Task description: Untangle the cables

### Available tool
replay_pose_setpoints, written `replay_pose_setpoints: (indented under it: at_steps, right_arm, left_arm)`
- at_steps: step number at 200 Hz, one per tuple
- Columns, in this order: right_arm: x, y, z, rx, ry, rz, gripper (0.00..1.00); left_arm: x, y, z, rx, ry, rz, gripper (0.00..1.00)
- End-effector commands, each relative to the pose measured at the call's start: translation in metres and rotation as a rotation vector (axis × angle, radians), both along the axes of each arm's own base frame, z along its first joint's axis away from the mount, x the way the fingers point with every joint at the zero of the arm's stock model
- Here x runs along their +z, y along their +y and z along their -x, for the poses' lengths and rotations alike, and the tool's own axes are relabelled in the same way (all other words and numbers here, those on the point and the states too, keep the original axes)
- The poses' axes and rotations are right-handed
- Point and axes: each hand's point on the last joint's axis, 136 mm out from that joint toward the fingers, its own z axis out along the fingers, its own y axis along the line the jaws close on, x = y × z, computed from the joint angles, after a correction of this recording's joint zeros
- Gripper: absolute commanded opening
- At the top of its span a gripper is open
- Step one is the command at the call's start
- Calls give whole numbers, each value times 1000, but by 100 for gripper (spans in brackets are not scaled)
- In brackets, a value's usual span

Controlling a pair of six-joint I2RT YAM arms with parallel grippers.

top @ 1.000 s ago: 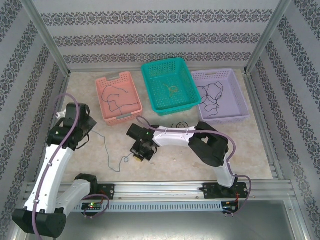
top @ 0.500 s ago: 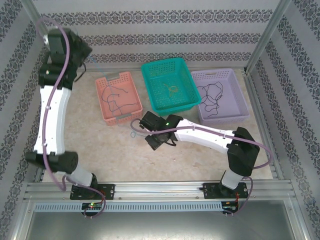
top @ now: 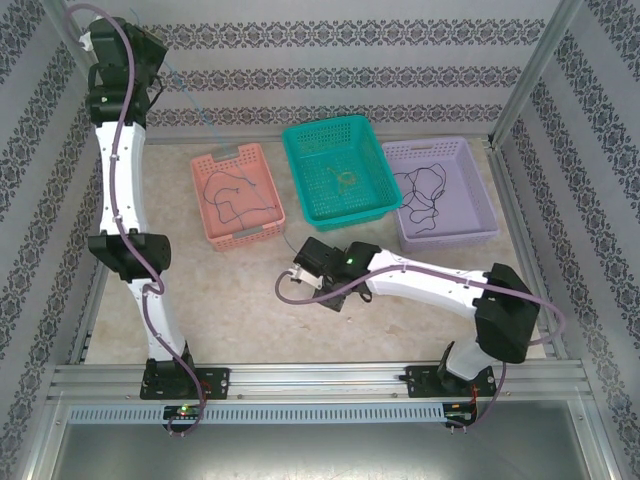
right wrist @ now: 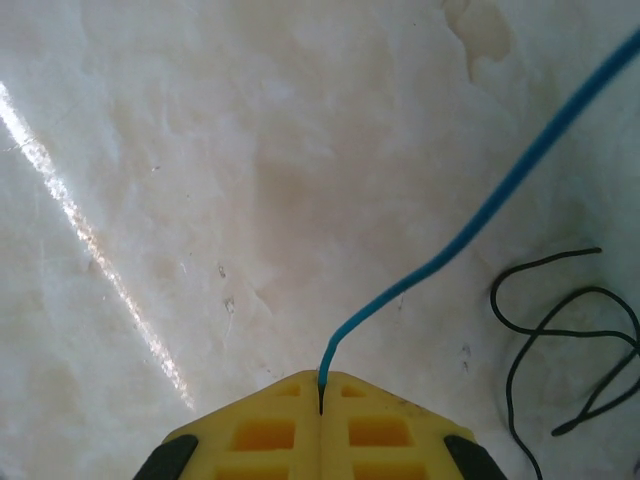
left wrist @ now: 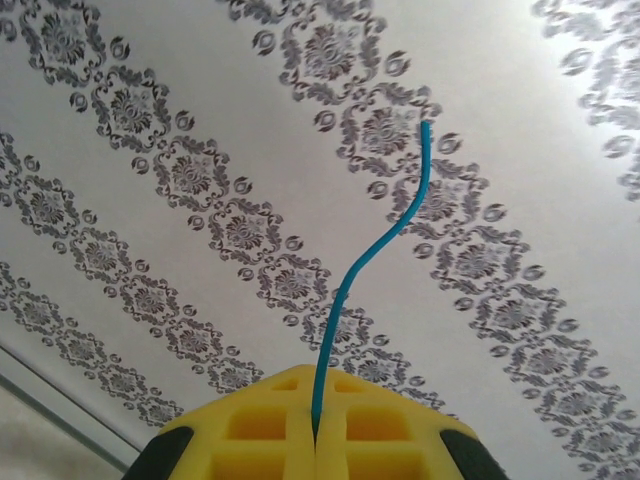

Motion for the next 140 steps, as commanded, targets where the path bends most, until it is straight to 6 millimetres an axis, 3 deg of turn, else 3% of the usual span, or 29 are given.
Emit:
replay_pose_setpoints:
  at_steps: [1,32,74,96,140]
  right_arm:
    - [2,-13,6,46,-26,41,0]
    - [-1,-23,10,59,-30,57,0]
    - [14,-23,8,34,-71,1,0]
    - [37,-12,-3,-3,-106,-76,0]
    - [102,28,-25,-16,-143,-272,0]
  left_arm:
    - [40,1,-2,-27,-158,25,0]
    - [30,7,-14,-32,-163,24,0]
    - [18,3,-19,-82,-134,-11,0]
    - [-4,-8,-22,-148,-61,-29,0]
    - [-76,-34,-30,-262,139,-74,0]
